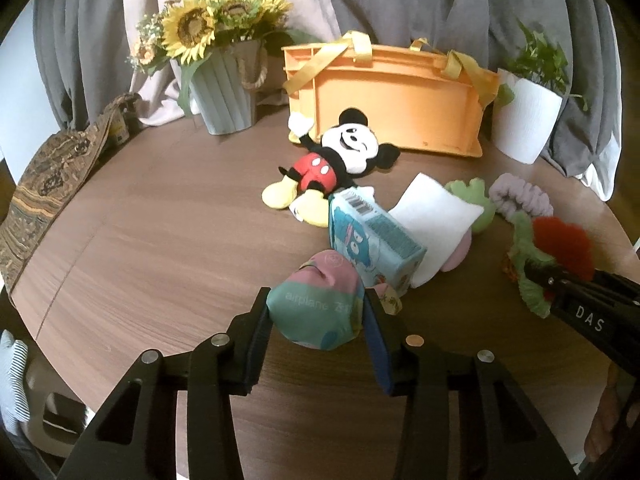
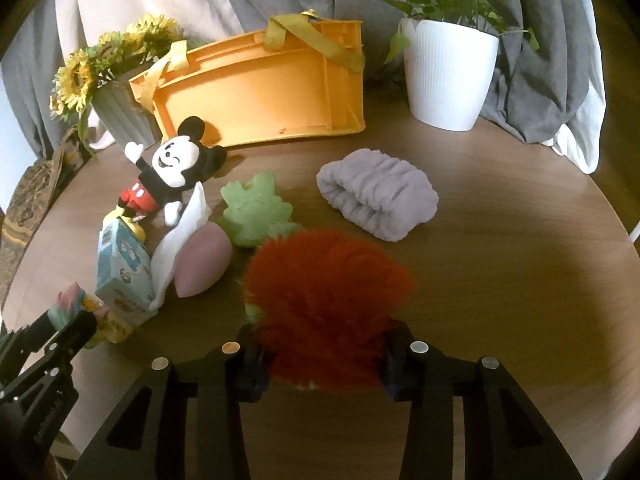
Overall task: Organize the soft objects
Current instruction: 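Carry the pink-green plush and red pom-pom over the orange crate with both tools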
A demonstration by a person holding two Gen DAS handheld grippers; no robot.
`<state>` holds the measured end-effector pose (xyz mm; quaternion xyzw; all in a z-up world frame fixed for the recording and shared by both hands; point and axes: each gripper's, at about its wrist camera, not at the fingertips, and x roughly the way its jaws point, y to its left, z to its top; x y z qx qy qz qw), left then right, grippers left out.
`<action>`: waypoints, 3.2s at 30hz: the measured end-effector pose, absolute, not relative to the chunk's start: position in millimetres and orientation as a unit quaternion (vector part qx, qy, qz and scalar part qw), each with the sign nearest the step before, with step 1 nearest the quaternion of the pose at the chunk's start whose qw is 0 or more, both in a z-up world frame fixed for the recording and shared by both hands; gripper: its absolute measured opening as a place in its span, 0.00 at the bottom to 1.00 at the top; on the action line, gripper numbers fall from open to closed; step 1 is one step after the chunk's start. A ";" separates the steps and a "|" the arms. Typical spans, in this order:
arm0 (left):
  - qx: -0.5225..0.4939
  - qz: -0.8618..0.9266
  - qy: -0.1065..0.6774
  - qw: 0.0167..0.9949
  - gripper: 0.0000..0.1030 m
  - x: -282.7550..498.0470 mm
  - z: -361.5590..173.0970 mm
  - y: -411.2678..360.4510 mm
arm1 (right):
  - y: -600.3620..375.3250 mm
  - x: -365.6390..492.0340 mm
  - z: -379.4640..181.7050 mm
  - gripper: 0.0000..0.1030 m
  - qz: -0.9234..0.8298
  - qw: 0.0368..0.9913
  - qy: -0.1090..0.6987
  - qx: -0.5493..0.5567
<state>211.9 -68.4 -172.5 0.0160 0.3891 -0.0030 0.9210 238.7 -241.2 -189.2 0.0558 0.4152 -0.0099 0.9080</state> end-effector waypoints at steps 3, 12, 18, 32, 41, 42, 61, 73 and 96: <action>0.013 -0.005 0.380 0.925 0.42 207.7 -163.5 -69.9 | -241.6 236.4 -179.7 0.41 -0.002 0.911 0.409 0.057; 0.002 -0.012 0.345 0.939 0.42 207.1 -130.8 -75.3 | -242.6 232.6 -146.3 0.41 0.017 0.925 0.376 0.061; -0.001 -0.019 0.315 0.949 0.42 213.9 -107.4 -79.7 | -244.3 234.5 -123.2 0.41 0.026 0.935 0.350 0.061; -0.002 -0.039 0.261 0.964 0.42 239.5 -63.0 -86.5 | -247.8 246.2 -77.3 0.41 0.029 0.954 0.290 0.066; -0.003 -0.045 0.228 0.973 0.42 262.5 -40.3 -84.5 | -245.7 264.5 -50.3 0.41 0.027 0.965 0.252 0.069; -0.003 -0.045 0.224 0.974 0.42 265.5 -37.9 -83.9 | -244.7 267.2 -47.7 0.41 0.027 0.966 0.248 0.068; -0.003 -0.064 0.171 0.983 0.42 328.7 -4.0 -85.1 | -241.8 320.7 -12.6 0.41 0.042 0.977 0.199 0.060; 0.010 -0.061 0.145 0.987 0.42 371.0 16.7 -90.2 | -240.2 365.9 2.1 0.41 0.052 0.979 0.188 0.057; 0.021 -0.075 0.227 0.971 0.42 486.4 -32.8 -94.3 | -238.2 477.2 -34.8 0.42 0.064 0.955 0.286 0.045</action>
